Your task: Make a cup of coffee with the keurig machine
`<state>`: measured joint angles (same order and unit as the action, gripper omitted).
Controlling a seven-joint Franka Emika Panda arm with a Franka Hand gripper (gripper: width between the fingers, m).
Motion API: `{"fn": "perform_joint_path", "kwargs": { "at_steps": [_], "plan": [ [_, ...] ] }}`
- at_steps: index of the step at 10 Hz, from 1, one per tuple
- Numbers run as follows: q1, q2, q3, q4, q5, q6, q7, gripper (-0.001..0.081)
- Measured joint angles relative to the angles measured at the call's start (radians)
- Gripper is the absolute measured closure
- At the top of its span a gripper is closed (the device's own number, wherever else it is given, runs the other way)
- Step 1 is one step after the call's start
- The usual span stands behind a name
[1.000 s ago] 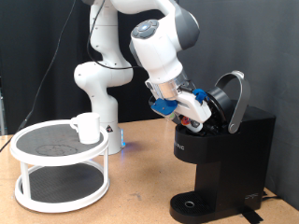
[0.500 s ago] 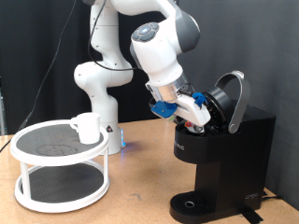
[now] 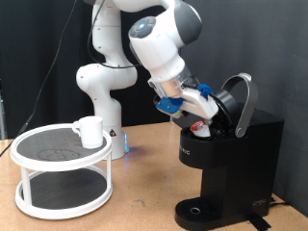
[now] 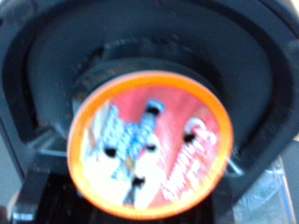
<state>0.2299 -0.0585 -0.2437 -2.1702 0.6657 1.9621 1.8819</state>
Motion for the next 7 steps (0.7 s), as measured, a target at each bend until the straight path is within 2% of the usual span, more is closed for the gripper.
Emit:
{"fn": "perform_joint_path", "kwargs": {
  "at_steps": [4, 7],
  "plan": [
    [0.001, -0.017, 0.001, -0.009, -0.060, -0.009, 0.033, 0.0072],
    [0.003, -0.006, 0.011, -0.022, -0.065, -0.016, 0.051, 0.0072]
  ]
}}
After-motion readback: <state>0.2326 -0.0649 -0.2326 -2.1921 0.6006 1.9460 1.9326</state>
